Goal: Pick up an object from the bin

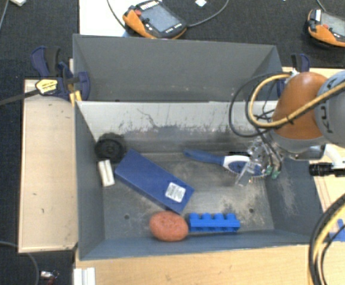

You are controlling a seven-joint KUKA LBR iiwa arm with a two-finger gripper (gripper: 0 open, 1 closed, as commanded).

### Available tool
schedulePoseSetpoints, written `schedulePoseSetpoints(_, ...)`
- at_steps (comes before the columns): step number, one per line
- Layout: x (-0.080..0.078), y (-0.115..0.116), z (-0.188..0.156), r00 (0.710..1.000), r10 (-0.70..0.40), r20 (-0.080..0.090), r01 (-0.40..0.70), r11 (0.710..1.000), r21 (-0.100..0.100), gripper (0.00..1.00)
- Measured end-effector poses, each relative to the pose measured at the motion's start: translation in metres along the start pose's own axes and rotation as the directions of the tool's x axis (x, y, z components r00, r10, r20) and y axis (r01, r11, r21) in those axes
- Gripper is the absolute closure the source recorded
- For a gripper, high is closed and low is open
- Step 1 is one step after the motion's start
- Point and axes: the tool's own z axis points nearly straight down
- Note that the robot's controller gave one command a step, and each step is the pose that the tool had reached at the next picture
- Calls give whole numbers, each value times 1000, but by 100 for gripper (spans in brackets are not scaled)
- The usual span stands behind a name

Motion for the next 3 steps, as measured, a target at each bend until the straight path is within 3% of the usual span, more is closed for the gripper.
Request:
schedulePoseSetpoints(1, -3, 1, -32, 1000, -3, 11, 3, 1000, -3, 100)
schedulePoseSetpoints(3, -1, 0, -70, 1000, -8, 9, 8, 1000, -3, 100)
